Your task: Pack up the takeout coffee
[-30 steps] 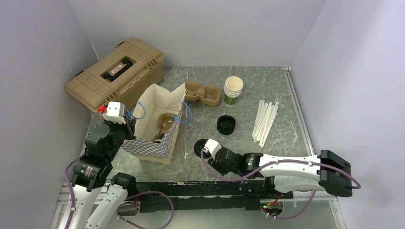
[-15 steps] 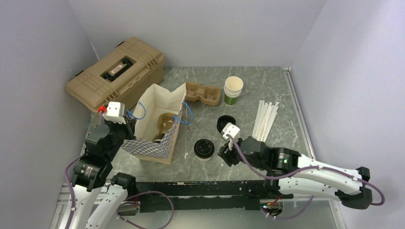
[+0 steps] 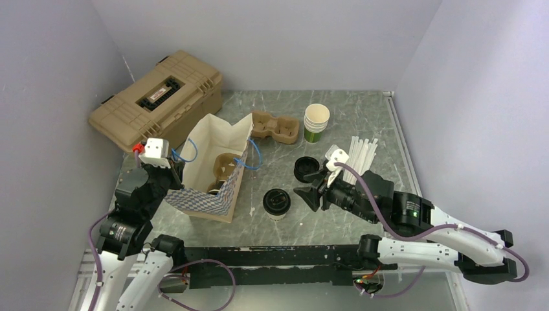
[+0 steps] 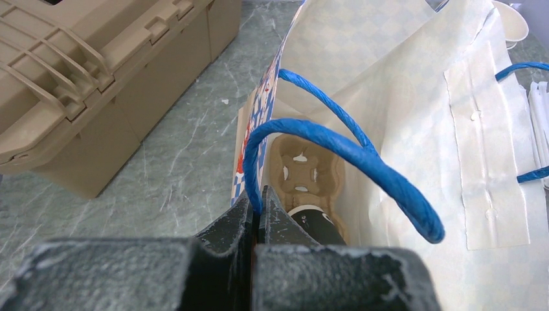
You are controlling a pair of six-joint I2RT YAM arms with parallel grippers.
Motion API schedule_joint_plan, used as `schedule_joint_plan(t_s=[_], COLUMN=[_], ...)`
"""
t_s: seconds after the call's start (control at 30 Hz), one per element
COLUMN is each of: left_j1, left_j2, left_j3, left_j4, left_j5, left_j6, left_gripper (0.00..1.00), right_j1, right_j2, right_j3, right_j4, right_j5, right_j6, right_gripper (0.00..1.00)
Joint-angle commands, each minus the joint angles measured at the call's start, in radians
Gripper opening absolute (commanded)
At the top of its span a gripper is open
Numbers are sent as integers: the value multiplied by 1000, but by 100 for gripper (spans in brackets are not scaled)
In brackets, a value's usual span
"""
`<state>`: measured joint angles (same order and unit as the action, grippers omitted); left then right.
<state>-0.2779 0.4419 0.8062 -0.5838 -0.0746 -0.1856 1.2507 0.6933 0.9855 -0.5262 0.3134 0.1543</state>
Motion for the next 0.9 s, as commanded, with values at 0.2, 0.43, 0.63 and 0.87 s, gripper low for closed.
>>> schedule_joint_plan(t_s=[0.2, 0.43, 0.63, 0.87], left_j1=[5, 5, 6, 6], left_j2=[-5, -3, -4, -4], left_j3=[-1, -1, -1, -1], left_j4=[59, 59, 58, 58], left_j5=[26, 26, 26, 27], left_j6=[0, 1, 1, 2], left_gripper=[0, 0, 0, 0], right_j1=[0, -2, -1, 0], right_j2=[-48, -36, -57, -62], right_j3=[-37, -15, -19, -14], right_j4=[153, 124, 141, 140], right_j5=[7, 28, -53, -12], right_j6=[2, 2, 206, 245], right_gripper=[51, 98, 0, 100])
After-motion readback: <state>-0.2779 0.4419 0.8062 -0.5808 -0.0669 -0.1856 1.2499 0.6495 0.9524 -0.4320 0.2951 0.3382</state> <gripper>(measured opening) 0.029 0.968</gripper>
